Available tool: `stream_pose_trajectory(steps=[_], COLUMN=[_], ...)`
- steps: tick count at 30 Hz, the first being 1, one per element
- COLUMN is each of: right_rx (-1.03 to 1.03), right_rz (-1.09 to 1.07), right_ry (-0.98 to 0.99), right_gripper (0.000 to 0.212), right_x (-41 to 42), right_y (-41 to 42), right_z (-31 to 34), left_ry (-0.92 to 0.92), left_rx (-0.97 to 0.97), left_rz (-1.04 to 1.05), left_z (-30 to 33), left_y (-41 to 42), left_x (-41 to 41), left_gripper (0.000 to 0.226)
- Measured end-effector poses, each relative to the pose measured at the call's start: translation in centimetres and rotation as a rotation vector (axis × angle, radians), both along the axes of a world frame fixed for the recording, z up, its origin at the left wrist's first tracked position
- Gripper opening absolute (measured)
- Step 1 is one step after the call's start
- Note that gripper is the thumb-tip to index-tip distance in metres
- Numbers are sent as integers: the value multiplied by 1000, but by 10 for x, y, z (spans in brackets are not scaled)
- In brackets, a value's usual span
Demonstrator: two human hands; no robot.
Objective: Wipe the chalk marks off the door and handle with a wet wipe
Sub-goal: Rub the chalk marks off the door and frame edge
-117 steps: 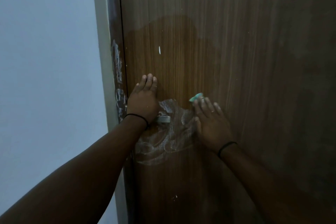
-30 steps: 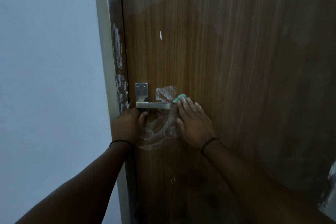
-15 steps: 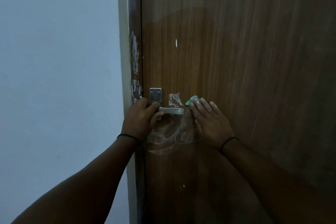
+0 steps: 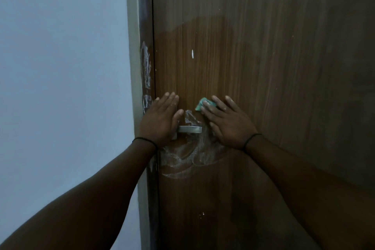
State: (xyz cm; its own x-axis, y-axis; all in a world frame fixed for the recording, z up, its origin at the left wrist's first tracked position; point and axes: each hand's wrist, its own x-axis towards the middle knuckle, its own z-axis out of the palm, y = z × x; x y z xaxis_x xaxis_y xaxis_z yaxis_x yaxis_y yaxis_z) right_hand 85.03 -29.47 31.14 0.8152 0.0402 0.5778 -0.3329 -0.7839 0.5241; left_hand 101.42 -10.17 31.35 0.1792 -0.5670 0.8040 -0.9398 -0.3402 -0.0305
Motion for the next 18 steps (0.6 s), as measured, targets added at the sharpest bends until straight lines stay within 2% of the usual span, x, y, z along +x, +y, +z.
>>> stream_pose_trajectory(steps=[2, 5, 9, 15, 18], right_rx=[-38, -175, -245, -233, -270], right_rz=[41, 77, 85, 104, 129], right_ry=[5, 122, 271, 170, 235], right_gripper=[55, 54, 59, 57, 58], right_x=[17, 30, 9, 27, 27], right_y=[11, 12, -12, -3, -5], right_z=[12, 24, 30, 24, 12], left_ry=[48, 153, 191, 226, 216], left_rx=[-16, -38, -40, -105, -89], left_rz=[12, 36, 32, 25, 12], left_z=[8, 11, 15, 14, 16], left_y=[-5, -9, -10, -14, -11], left_x=[-2, 0, 8, 3, 4], left_gripper=[59, 54, 54, 53, 53])
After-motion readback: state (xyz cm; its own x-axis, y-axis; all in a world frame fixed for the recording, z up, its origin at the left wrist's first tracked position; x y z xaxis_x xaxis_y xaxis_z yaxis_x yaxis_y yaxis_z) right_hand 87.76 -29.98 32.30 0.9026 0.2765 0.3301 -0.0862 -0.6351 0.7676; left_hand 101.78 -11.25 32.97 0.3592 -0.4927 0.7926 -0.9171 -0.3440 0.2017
